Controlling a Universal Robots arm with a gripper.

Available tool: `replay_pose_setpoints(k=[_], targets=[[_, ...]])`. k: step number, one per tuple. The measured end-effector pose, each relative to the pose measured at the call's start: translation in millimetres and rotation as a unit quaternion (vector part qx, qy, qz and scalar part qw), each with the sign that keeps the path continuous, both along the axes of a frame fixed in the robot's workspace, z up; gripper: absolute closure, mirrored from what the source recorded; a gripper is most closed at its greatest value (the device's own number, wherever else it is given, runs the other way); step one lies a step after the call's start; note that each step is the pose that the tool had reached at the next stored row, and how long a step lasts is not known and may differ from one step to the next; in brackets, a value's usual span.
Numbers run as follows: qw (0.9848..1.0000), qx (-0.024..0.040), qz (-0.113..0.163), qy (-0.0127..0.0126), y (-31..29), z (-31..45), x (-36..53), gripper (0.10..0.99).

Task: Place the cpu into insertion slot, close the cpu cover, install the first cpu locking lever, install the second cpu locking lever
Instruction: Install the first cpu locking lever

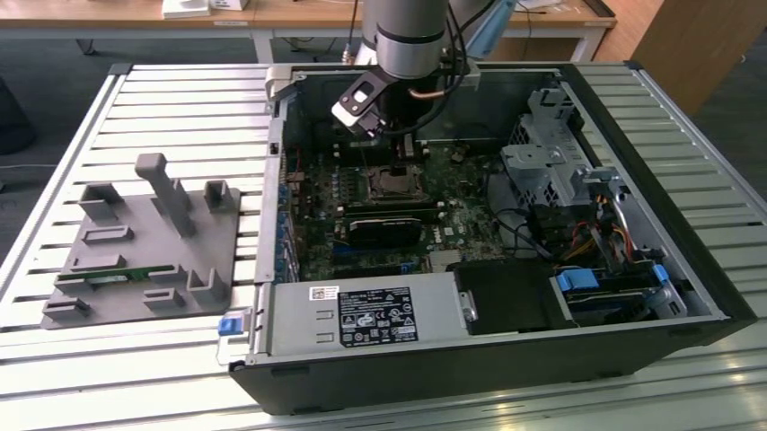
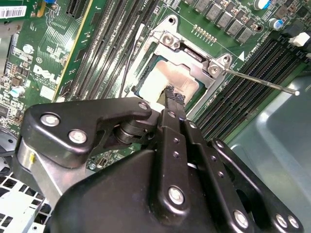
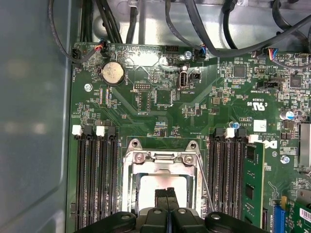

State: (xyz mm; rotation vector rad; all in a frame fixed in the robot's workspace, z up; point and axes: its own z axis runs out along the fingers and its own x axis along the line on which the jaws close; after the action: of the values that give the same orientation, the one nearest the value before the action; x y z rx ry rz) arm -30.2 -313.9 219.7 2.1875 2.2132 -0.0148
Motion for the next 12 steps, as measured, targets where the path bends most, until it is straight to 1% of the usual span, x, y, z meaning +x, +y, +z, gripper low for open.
replay_pose_setpoints(k=[7, 12], targets=[[1.0000, -0.0007, 0.000, 0.0000, 0.0, 4.7, 0.0, 0.980], [1.0000, -0.0009, 0.000, 0.0000, 0.0, 10.1, 0.0, 0.980]])
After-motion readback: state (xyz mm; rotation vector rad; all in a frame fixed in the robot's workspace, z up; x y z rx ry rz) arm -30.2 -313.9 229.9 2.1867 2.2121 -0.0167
